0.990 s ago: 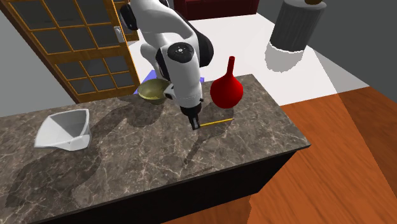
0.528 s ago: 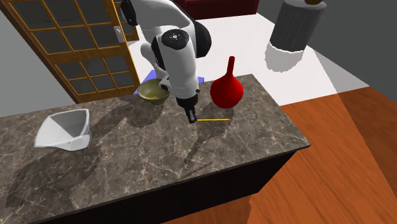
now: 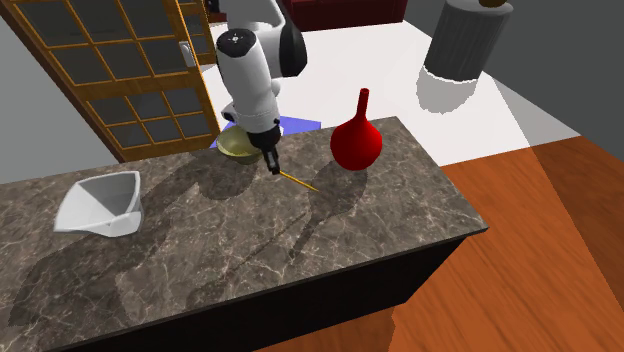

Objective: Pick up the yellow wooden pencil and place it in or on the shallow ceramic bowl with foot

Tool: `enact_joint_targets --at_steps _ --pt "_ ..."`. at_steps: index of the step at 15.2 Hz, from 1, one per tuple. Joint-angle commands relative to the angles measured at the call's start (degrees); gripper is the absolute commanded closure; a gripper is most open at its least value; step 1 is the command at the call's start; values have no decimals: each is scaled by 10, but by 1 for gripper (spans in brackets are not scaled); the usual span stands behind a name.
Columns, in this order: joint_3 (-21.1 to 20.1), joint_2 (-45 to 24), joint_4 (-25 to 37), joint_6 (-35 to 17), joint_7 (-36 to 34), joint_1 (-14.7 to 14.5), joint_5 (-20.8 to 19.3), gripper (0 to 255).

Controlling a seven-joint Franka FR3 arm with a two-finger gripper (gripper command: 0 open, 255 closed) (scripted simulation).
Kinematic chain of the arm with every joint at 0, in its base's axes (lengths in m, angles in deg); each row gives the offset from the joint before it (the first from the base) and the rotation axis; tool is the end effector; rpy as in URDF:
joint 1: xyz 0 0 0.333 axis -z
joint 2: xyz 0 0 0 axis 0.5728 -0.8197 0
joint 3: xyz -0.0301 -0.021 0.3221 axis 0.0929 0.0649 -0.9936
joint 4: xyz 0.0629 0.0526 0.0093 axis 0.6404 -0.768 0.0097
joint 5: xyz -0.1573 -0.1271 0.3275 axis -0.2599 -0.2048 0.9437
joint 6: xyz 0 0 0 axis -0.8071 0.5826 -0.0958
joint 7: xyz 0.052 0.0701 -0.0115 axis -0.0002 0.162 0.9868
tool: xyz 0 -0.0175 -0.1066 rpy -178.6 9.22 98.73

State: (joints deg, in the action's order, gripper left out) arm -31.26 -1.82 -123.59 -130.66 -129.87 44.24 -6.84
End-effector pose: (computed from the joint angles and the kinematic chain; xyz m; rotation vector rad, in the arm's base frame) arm 0.4623 0.2567 0.5195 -2.6941 1.5744 0.1541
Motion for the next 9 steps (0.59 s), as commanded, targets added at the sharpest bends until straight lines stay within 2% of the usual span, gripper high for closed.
enact_joint_targets --at_steps 1,5,9 --pt "20 54 -47 3 43 11 29 255" --pt "65 134 -119 13 110 18 59 255" --pt "111 204 -180 29 170 22 69 255"
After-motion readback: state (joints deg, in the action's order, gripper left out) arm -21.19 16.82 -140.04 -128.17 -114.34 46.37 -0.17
